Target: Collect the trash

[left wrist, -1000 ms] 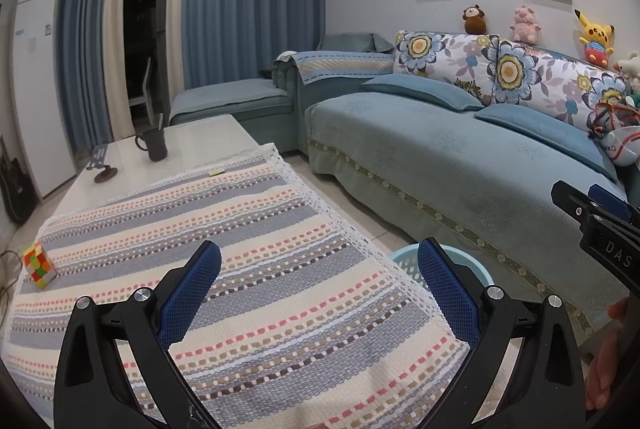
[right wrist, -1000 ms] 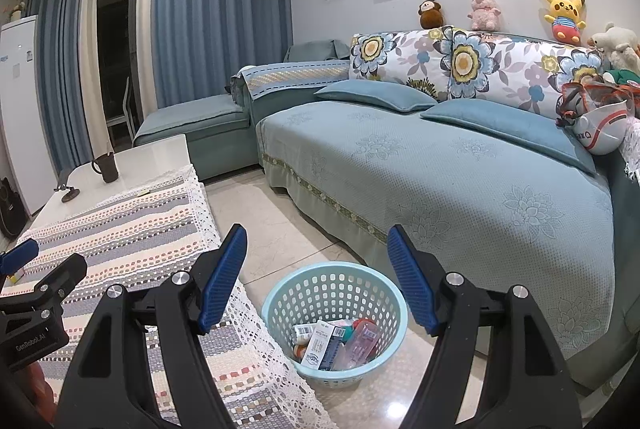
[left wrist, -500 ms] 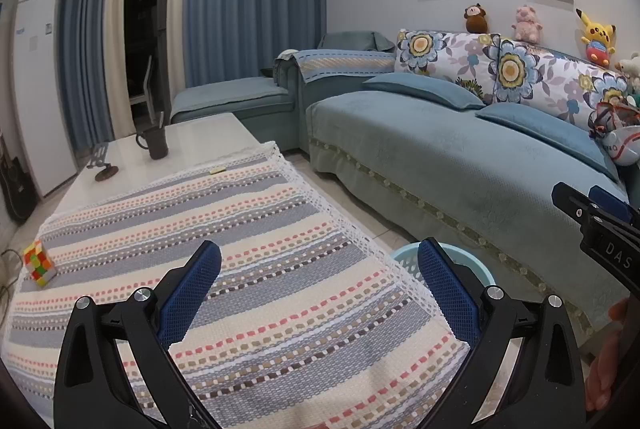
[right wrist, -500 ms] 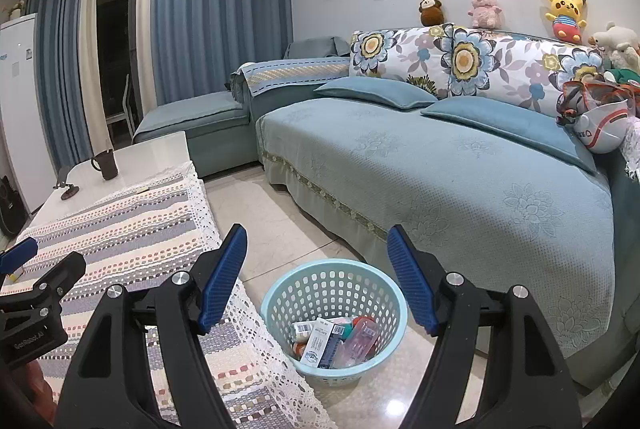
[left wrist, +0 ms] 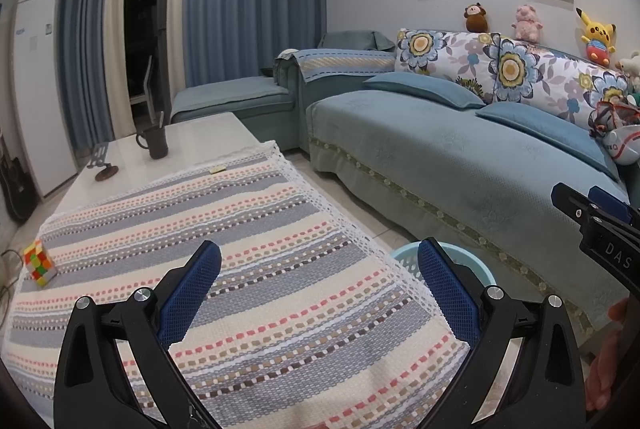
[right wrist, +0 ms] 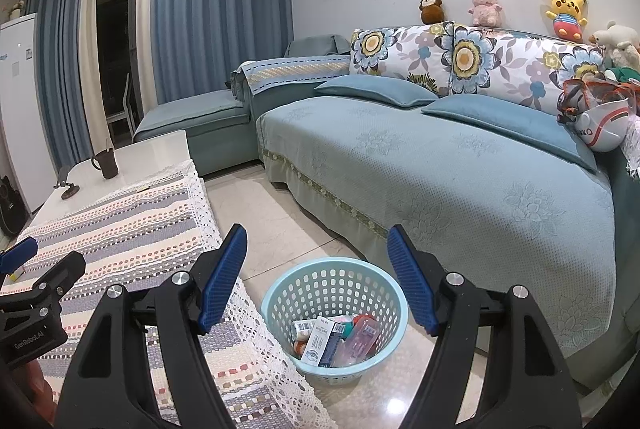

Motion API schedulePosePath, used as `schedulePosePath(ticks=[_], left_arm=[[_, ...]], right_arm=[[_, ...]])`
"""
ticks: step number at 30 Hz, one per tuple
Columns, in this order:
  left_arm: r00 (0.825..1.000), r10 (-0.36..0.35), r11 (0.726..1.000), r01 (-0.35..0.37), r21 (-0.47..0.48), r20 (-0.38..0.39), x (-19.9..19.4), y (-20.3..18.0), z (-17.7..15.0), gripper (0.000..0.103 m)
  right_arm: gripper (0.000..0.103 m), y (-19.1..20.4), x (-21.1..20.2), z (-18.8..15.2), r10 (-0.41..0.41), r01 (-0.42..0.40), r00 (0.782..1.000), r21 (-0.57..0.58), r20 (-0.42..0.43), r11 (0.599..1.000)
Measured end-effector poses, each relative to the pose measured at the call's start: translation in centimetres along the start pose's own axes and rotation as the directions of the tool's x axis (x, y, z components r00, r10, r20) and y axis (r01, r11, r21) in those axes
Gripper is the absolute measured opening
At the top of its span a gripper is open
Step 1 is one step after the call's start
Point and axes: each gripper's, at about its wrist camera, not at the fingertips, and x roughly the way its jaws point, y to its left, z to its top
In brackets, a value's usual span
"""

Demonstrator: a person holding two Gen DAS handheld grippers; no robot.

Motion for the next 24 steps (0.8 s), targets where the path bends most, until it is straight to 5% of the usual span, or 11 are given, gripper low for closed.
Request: schedulePosePath(ticks=[24], left_arm=[[1.000, -0.006, 1.000, 0.006, -0.017, -0.002, 0.14, 0.02, 0.09, 0.095]], right_arm=[[0.069, 0.00, -0.05, -0.23, -0.022, 0.022, 1.000, 0.002, 0.004, 1.000]])
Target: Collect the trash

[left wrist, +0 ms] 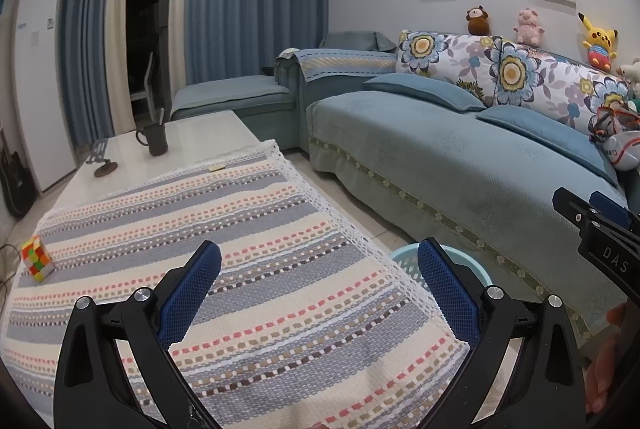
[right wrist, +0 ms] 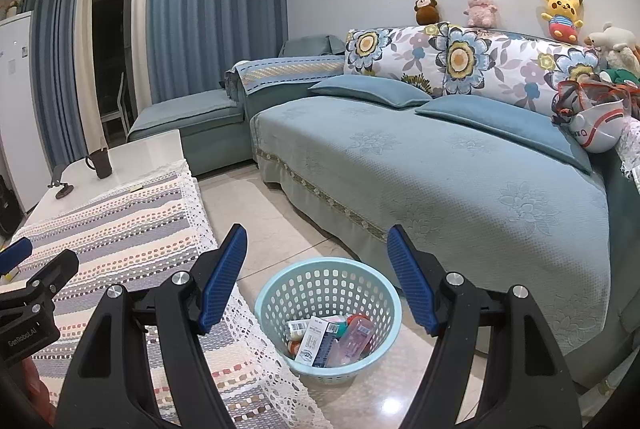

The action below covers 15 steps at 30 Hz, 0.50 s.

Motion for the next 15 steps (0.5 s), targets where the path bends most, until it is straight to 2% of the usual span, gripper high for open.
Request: schedulePosePath(ticks=[15], left_arm=[[1.000, 0.004, 1.000, -0.004, -0.004, -0.002, 0.04, -0.03, -0.18, 0.095]], right_arm=[[0.069, -0.18, 0.11, 0.03, 0.007, -0.007, 1.000, 0.001, -0.009, 1.000]])
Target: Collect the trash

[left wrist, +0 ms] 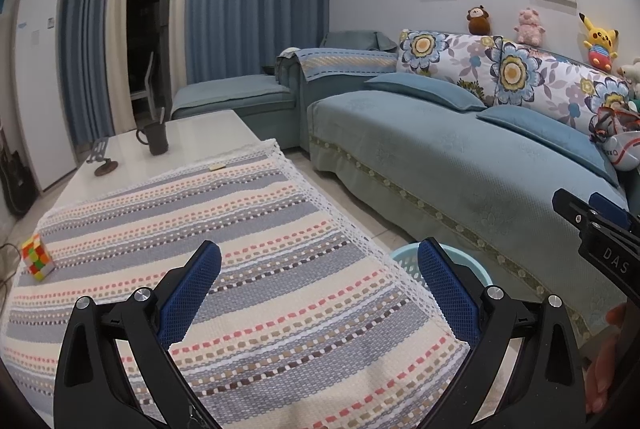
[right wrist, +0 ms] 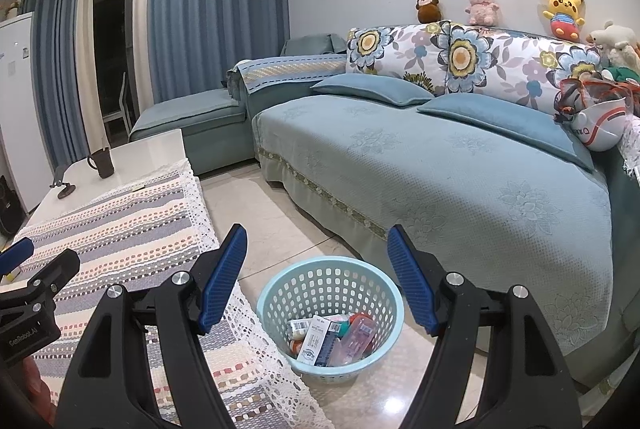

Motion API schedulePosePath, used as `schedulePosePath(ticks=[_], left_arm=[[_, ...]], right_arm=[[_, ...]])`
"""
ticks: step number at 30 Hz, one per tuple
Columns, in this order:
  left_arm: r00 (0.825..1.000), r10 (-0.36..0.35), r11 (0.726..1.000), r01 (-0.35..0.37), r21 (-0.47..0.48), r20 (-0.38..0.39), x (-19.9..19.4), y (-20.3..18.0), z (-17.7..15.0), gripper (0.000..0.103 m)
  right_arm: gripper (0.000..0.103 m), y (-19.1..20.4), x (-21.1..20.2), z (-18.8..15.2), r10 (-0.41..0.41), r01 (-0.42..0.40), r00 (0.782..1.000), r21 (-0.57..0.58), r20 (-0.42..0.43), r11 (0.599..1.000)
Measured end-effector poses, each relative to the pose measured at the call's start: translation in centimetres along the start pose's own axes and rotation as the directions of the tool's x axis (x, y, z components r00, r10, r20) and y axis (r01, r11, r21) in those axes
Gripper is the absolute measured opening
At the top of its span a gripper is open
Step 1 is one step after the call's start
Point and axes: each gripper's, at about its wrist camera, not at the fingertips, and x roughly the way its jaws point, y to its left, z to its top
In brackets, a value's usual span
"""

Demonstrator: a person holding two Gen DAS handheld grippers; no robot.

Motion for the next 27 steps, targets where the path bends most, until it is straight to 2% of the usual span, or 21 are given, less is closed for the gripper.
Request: schedulePosePath(ticks=[8, 12, 17, 22, 27], left_arm=[[1.000, -0.009, 1.000, 0.009, -0.004, -0.005, -0.05, -0.22, 0.04, 0.095], [1.000, -0.003, 1.000, 0.003, -0.002, -0.008, 0.03, -0.26, 0.03, 0.095], [1.000, 0.013, 1.000, -0.013, 0.012, 0.020, -0.27, -0.46, 0.03, 0.095], [1.000, -0.022, 1.000, 0.022, 0.000, -0.009, -0.03, -0.46, 0.10, 0.096], [1.000, -0.013, 1.000, 0.013, -0.010, -0.011, 0.07, -0.16, 0.23, 0.096]], right_arm=[[0.069, 0.18, 0.22, -0.05, 0.009, -0.009, 1.000, -0.013, -0.002, 1.000], [0.072, 0.36, 0.27, -0.01, 0.012, -0.012, 1.000, -0.025, -0.001, 1.000], [0.072, 0.25, 0.37, -0.02, 0.013, -0.013, 1.000, -0.021, -0.004, 1.000], [0.072, 0.24, 0.40, 0.09, 0.008, -0.008, 1.000, -0.029, -0.002, 1.000], [0.072, 0.13, 0.51, -0.01, -0.011, 0.011, 1.000, -0.033, -0.003, 0.999]])
